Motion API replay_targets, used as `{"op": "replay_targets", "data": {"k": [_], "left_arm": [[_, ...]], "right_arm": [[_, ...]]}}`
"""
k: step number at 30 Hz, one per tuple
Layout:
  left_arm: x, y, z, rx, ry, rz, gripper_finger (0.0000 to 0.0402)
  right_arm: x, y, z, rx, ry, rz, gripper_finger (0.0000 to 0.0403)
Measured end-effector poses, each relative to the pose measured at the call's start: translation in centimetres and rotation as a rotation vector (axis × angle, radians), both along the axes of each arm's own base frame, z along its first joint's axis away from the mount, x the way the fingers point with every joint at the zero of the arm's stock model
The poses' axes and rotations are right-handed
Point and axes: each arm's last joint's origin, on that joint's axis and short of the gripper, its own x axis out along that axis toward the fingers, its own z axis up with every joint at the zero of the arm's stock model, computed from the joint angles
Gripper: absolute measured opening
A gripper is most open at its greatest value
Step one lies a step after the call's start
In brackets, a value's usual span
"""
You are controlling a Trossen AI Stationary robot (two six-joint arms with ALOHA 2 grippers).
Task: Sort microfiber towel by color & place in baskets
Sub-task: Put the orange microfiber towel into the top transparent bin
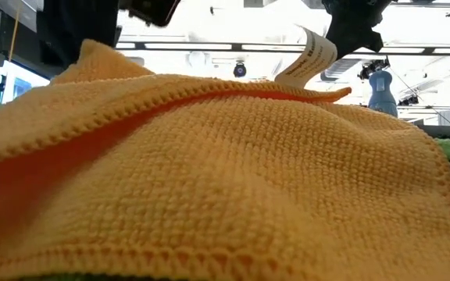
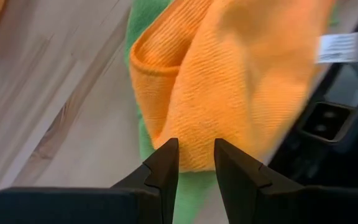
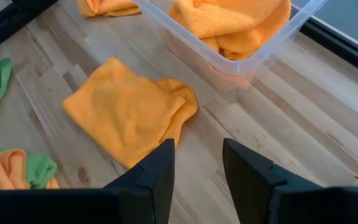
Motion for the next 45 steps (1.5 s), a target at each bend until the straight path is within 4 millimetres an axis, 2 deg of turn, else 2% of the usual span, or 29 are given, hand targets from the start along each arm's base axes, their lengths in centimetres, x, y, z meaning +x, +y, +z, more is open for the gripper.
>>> {"op": "replay_targets", "data": {"k": [7,13,20,30,34,37,40,45], "left_arm": [[-0.5,0.3,2.0,-0.035,-0.062,0.018,0.0090],[0.1,0.0,1.9,-0.060,-0.103,0.028,0.0090],[1.0,-0.5,0.0,-0.032,-0.095,-0.014,0.0090],[1.7,-0.9,-4.4,0.053,0.041,-0.091,0.0089],[1.8,-0.7,-5.0,0.049,0.065,-0.090,0.0058],[1.9,-0.4,-4.5,0.044,0.054,-0.089,0.0012],[1.6,-0.2,-3.1,0.055,0.004,-0.104,0.0008],[0.7,0.6,0.5,0.070,-0.097,-0.089,0.0001]], "right_arm": [[0.0,0.0,0.0,-0.001,0.001,0.001,0.0129],[0.0,0.0,0.0,0.000,0.001,0.001,0.0129],[0.0,0.0,0.0,0.002,0.002,-0.002,0.0129],[0.0,0.0,0.0,0.002,0.003,-0.002,0.0129],[0.0,0.0,0.0,-0.002,0.003,-0.005,0.0129],[0.0,0.0,0.0,-0.011,0.004,-0.014,0.0129],[0.0,-0.1,0.0,-0.013,0.003,-0.024,0.0129],[-0.1,-0.1,-0.1,-0.013,0.007,-0.024,0.0129]]}}
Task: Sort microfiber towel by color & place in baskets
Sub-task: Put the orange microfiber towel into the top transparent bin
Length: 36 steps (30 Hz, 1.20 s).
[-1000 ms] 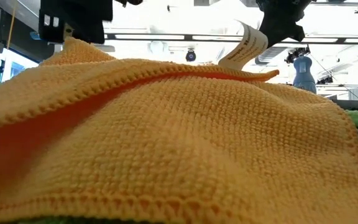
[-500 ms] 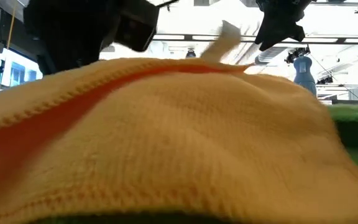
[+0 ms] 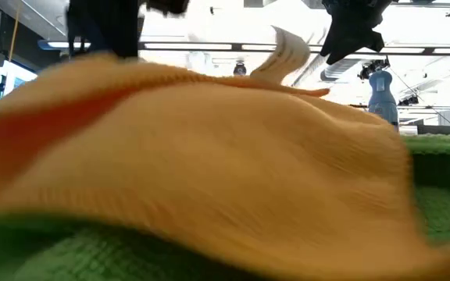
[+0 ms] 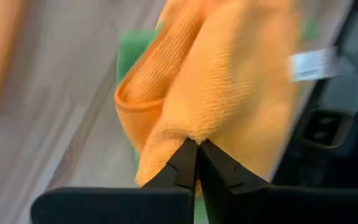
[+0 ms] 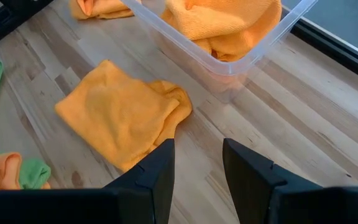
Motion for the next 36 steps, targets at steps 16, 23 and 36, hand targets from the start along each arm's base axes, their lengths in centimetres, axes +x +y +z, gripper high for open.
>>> {"op": "replay_targets", "data": {"k": [16,23,36], "left_arm": [[-6.2,5.9,13.0,0.363,-0.524,0.136,0.0000],[-6.3,10.1,14.4,0.463,-0.535,0.162,0.0000],[-5.2,20.7,17.0,0.581,-0.727,0.086,0.0000]], "right_arm": [[-0.3,0.7,-0.3,0.028,0.038,-0.001,0.0129],[-0.3,2.0,-0.4,-0.032,0.077,0.151,0.0129],[-0.3,2.8,-0.3,-0.032,0.056,0.105,0.0129]]}}
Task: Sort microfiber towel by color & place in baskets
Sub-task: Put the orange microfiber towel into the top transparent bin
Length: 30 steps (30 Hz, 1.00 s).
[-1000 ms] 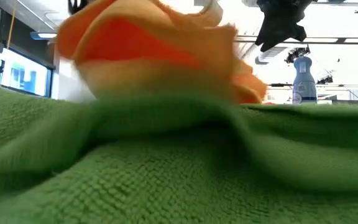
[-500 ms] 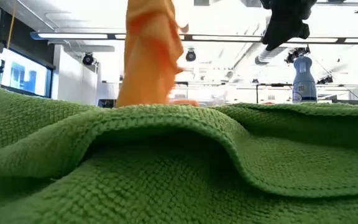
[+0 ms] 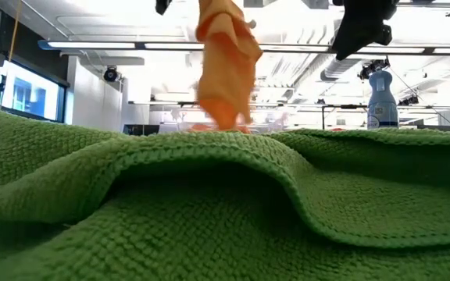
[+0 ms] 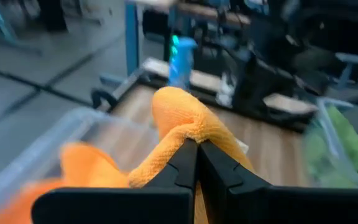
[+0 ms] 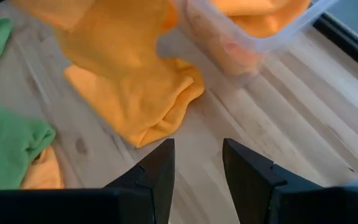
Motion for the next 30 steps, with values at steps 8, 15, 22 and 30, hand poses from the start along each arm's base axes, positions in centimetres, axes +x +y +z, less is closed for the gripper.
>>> {"op": "replay_targets", "data": {"k": [8,15,22,30], "left_arm": [[-1.3,6.3,1.5,0.177,-0.107,0.044,0.0000],[-2.2,10.3,1.5,0.212,-0.151,0.032,0.0000],[-0.1,13.0,-1.8,0.129,-0.080,-0.061,0.0000],[3.9,14.3,-6.0,0.050,-0.065,-0.225,0.0000]], "right_arm": [[0.0,-0.2,0.1,-0.027,-0.022,-0.087,0.0129],[-0.1,-0.4,0.1,-0.041,-0.052,-0.182,0.0129],[-0.1,-0.6,0.2,-0.056,-0.091,-0.284,0.0129],[0.3,-0.8,0.2,-0.089,-0.116,-0.319,0.0129]]}}
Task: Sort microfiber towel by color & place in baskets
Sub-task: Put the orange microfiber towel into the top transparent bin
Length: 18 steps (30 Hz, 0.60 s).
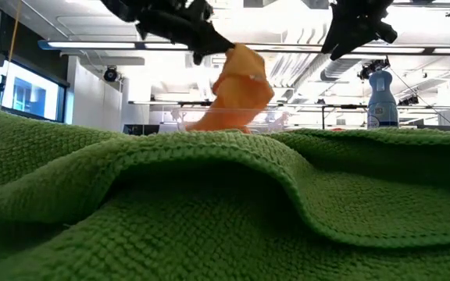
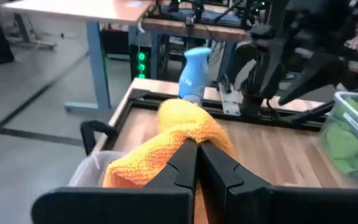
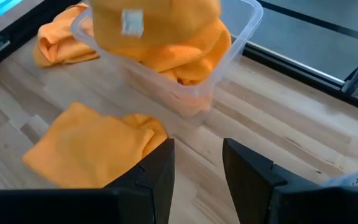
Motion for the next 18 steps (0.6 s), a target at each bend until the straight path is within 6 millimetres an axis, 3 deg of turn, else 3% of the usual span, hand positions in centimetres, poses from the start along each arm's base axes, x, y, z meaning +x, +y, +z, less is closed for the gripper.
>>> {"op": "replay_targets", "data": {"k": [10,18], "left_arm": [[0.5,1.6,-5.7,-0.162,0.304,0.155,0.0000],[2.0,2.6,-10.0,-0.400,0.387,0.369,0.0000]], "right_arm": [[1.7,-0.7,-1.4,-0.002,0.060,-0.034,0.0129],[2.6,-1.3,-2.1,0.035,0.066,-0.082,0.0129]]}}
